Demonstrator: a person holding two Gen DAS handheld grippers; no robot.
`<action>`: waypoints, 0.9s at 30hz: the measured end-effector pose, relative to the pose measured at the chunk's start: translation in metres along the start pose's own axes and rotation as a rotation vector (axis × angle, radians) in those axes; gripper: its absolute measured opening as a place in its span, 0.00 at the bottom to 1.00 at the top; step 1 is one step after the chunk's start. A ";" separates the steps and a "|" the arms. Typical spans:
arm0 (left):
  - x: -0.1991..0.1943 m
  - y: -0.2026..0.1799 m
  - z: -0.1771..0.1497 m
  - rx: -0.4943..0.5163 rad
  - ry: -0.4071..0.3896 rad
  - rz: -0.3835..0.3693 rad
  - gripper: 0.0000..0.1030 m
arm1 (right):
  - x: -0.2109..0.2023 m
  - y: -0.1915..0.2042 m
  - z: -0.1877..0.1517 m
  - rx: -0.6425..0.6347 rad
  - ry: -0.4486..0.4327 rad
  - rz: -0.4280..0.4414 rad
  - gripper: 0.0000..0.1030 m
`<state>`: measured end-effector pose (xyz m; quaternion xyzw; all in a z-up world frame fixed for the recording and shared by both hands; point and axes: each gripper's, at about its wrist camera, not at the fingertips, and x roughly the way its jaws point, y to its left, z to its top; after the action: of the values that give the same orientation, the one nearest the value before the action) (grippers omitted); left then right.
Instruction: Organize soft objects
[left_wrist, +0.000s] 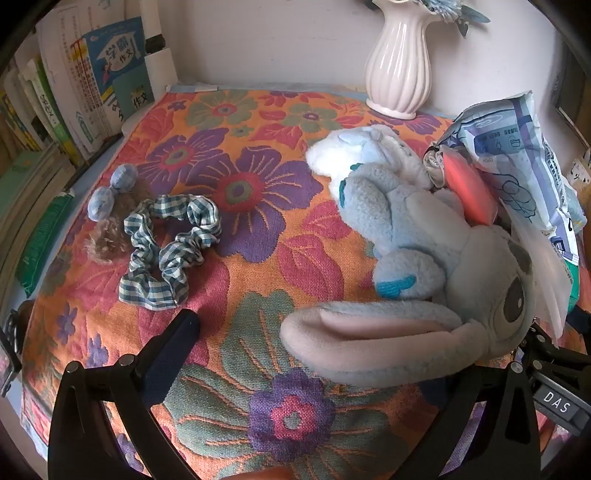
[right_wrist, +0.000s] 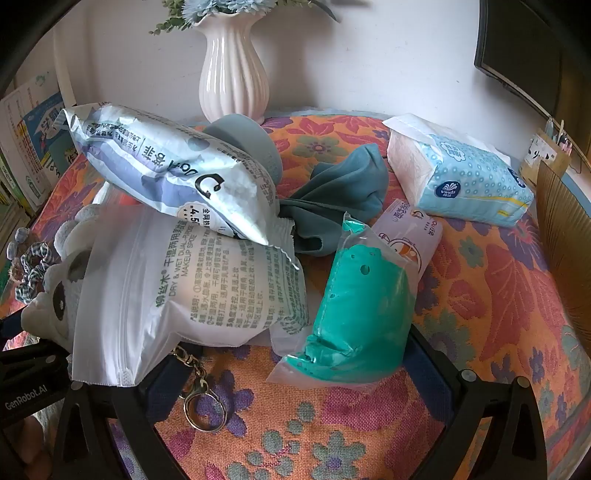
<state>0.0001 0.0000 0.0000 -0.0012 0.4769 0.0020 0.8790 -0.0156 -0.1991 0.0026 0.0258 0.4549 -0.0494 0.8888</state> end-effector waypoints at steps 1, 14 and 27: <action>0.000 0.000 0.000 0.001 -0.001 0.002 1.00 | 0.000 0.000 0.000 0.000 0.000 0.000 1.00; -0.012 -0.003 -0.004 0.020 0.063 -0.009 1.00 | -0.004 -0.002 -0.002 -0.037 0.096 0.037 1.00; -0.156 0.024 -0.023 -0.052 -0.228 -0.007 1.00 | -0.154 -0.008 -0.033 -0.047 -0.165 0.053 1.00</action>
<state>-0.1046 0.0237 0.1178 -0.0252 0.3738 0.0116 0.9271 -0.1326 -0.1936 0.1078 0.0126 0.3806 -0.0172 0.9245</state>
